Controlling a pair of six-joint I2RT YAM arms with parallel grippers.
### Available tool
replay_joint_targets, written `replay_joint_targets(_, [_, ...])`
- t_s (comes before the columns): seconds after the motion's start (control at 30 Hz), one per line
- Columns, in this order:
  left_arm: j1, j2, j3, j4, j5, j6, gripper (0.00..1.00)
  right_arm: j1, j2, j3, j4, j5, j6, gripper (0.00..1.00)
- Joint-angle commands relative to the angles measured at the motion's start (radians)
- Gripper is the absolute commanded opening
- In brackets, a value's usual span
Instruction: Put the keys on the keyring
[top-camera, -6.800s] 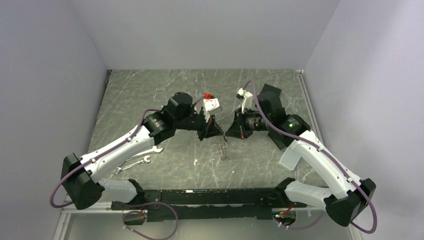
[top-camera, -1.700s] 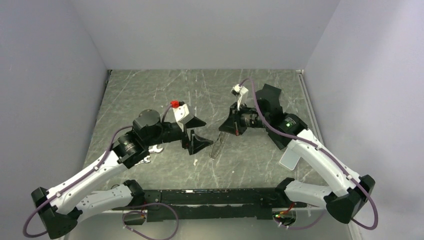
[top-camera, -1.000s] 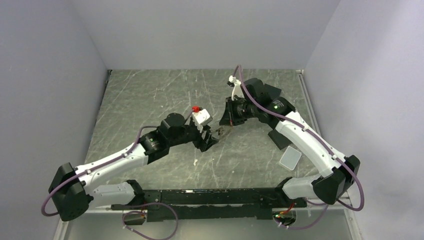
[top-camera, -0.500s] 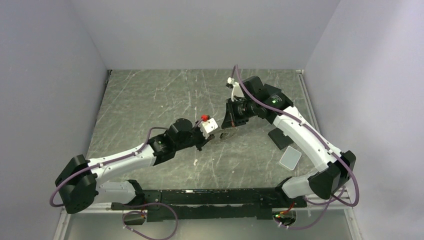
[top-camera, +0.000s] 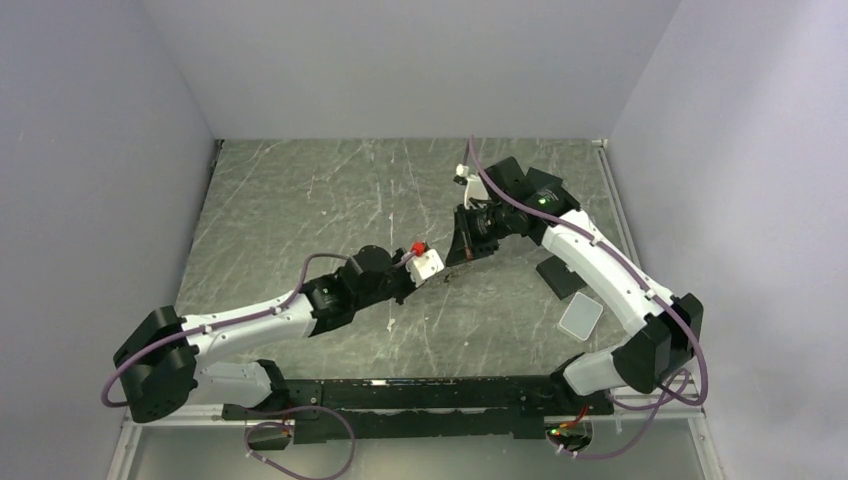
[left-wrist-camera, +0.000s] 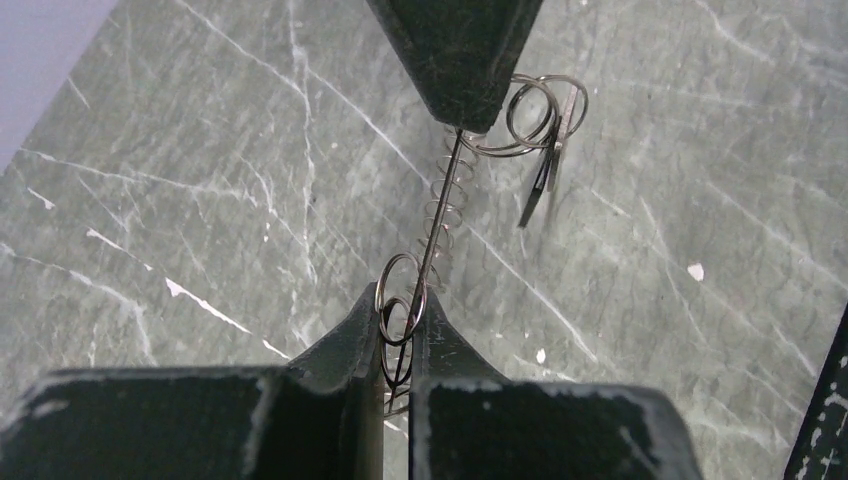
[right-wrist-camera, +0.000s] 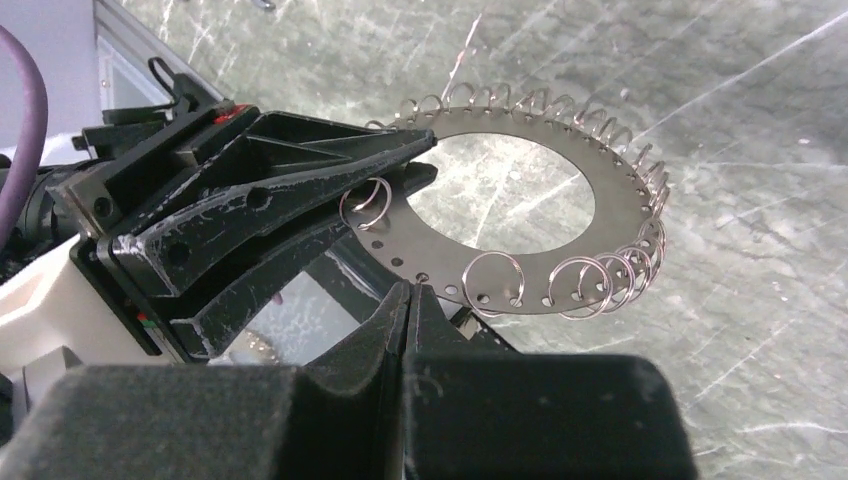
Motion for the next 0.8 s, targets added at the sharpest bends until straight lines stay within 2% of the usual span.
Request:
replay_joint_targets(0.0, [-0.015, 0.004, -0.023, 0.109, -0.058, 0.055, 0.0, -0.005, 0.026, -0.066, 0.021, -0.089, 0.01, 0.0])
replay_joint_targets(0.23, [-0.029, 0.027, -0.091, 0.175, -0.087, 0.042, 0.0, -0.009, 0.046, -0.159, 0.087, -0.103, 0.03, 0.0])
replay_joint_targets(0.33, [-0.03, 0.057, -0.112, 0.212, -0.103, 0.032, 0.05, -0.012, 0.061, -0.191, 0.112, -0.108, 0.04, 0.0])
replay_joint_targets(0.4, [-0.03, 0.074, -0.129, 0.242, -0.111, 0.017, 0.14, -0.018, 0.071, -0.207, 0.134, -0.114, 0.048, 0.0])
replay_joint_targets(0.6, [-0.03, 0.05, -0.16, 0.271, -0.156, -0.037, 0.62, -0.048, 0.082, -0.216, 0.169, -0.108, 0.076, 0.0])
replay_joint_targets(0.67, [-0.03, 0.008, -0.166, 0.261, -0.147, -0.044, 0.68, -0.059, 0.081, -0.206, 0.175, -0.101, 0.089, 0.0])
replay_joint_targets(0.77, [-0.03, -0.066, -0.151, 0.204, -0.121, -0.061, 0.7, -0.069, 0.073, -0.197, 0.194, -0.088, 0.115, 0.0])
